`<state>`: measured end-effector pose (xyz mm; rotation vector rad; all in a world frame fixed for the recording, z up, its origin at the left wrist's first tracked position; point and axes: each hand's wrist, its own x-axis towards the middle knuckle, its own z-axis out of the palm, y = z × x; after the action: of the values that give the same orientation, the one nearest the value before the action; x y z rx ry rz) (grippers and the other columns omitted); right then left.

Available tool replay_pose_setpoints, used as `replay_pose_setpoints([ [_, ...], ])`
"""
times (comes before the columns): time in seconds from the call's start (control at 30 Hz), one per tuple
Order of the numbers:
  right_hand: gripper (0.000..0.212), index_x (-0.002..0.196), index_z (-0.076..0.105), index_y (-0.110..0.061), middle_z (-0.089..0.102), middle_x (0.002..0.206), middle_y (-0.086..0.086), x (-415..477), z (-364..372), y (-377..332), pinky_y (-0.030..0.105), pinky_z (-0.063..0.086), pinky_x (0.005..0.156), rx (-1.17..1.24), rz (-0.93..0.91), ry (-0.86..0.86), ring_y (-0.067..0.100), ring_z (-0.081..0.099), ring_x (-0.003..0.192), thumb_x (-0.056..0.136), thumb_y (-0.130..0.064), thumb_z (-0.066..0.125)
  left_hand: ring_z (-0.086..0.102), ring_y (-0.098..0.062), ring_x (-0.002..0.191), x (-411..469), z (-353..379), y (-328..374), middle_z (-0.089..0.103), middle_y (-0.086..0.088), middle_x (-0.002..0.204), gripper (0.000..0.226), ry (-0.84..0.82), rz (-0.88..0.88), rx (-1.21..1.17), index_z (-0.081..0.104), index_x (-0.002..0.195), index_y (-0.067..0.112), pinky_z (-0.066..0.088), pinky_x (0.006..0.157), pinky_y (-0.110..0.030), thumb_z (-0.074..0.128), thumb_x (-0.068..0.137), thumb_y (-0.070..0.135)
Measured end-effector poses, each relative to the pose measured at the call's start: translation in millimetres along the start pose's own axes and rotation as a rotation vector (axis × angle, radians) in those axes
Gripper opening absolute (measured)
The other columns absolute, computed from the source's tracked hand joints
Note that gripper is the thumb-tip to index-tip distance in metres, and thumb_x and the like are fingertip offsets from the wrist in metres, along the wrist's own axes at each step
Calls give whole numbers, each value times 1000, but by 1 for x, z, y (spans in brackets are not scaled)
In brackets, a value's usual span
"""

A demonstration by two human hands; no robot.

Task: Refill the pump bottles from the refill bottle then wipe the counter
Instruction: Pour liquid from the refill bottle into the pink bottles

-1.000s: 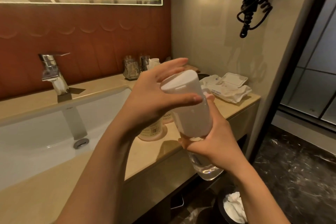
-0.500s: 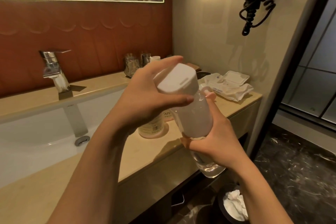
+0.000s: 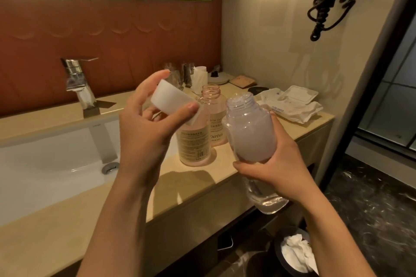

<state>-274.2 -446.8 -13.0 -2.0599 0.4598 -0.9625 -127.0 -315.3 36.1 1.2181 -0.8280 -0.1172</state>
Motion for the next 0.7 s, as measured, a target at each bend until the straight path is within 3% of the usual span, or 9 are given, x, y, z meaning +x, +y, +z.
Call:
replay_pose_setpoints([
  [0.1,77,109,38,-48,52,105,-22,2,1,-1,26,55,74,-1,-6,2,-5,54,96,50,-28,84,62,3,80,-9,-15,-8,52,20,98,66,65,-17,153,52,116,25,53,62,-15,76,55,34],
  [0.2,78,112,38,-45,52,108,-18,3,4,-1,25,55,74,13,-7,-7,-5,54,96,50,-29,84,56,-4,87,-17,-37,-24,51,17,104,68,98,-75,328,48,111,24,54,54,-18,79,52,36],
  [0.3,75,107,40,-45,51,107,-18,4,8,-3,23,55,73,36,-9,-12,-6,53,96,48,-29,83,52,-20,100,-25,-62,-46,48,6,118,61,114,-179,499,48,105,28,56,71,-36,87,57,27],
  [0.37,73,105,39,-47,50,103,-23,4,11,-4,19,54,71,42,-14,-17,-8,52,95,48,-30,82,51,-24,103,-32,-75,-57,49,4,115,61,135,-243,558,49,101,33,53,82,-47,90,56,25],
  [0.57,84,119,38,-39,48,100,-32,7,20,-5,16,52,69,47,-48,-17,-9,52,96,49,-27,84,46,-21,114,-46,-86,-71,47,-4,130,76,132,-261,666,49,130,32,46,93,-39,84,65,13],
  [0.7,85,120,38,-35,49,106,-21,7,25,-9,12,51,68,59,-67,-19,-9,52,96,47,-31,82,42,-16,112,-51,-87,-74,41,-5,133,78,135,-268,722,45,137,32,35,90,-26,82,70,15],
])
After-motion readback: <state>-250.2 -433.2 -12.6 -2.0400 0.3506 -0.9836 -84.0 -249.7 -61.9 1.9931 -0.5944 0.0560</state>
